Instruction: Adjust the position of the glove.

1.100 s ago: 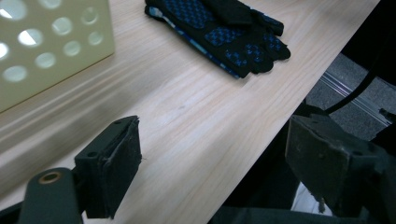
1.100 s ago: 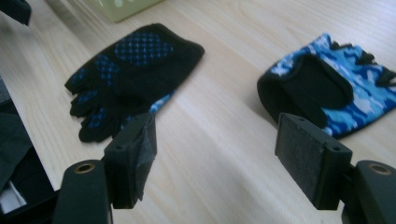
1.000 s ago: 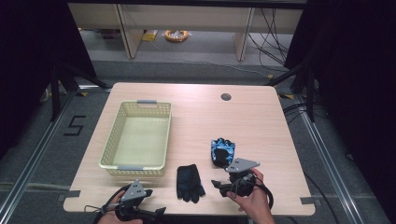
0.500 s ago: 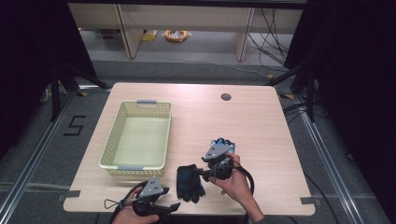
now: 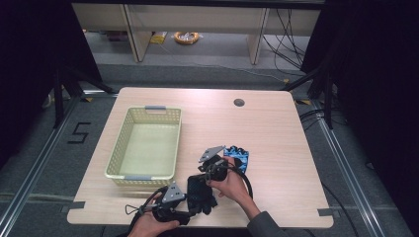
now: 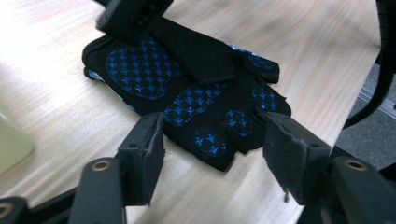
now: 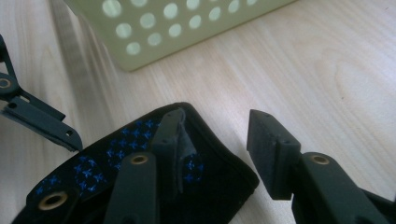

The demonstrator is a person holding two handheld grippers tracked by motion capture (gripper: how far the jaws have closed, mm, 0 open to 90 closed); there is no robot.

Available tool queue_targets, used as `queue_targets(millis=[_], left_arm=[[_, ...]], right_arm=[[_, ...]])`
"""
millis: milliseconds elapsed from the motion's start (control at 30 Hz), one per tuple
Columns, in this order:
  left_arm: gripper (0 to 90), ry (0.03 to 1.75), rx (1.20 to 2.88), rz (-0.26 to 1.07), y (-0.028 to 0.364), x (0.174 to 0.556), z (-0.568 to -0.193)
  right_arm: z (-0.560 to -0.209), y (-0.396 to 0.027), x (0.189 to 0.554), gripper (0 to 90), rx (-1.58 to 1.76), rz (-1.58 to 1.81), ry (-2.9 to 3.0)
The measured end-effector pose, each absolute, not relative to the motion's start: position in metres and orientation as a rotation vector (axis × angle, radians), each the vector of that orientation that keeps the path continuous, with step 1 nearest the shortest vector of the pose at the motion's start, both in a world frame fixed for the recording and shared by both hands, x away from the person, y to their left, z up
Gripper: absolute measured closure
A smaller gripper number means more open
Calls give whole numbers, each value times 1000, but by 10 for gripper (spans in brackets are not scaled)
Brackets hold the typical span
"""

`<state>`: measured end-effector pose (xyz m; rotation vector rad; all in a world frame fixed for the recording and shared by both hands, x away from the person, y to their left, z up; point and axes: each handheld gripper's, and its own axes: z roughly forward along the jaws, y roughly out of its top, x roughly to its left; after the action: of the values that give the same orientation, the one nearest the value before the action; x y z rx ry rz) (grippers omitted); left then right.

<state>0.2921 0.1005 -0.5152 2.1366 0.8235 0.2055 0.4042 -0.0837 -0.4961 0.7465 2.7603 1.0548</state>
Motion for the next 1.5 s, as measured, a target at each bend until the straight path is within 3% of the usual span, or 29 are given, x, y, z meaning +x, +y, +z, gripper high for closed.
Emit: queue_targets(millis=[167,500,800,1133,1500], left_arm=[[498,828,2142,229,101,294,-519],[784,787,2156,276,100,289,-519],[819,809,2117,234,103,288,-513],[833,751,2109,338,110,296,-495],[833,735,2099,316,100,306,-492]], right_arm=[[-499,-85,407,646,744,1039,2811],[-502,-93,405,866,820,1088,2804],[-496,-103,396,877,957,1152,2745],[-475,-133,370,878,1082,1316,2607],[-475,-153,352,879,1168,1381,2542]])
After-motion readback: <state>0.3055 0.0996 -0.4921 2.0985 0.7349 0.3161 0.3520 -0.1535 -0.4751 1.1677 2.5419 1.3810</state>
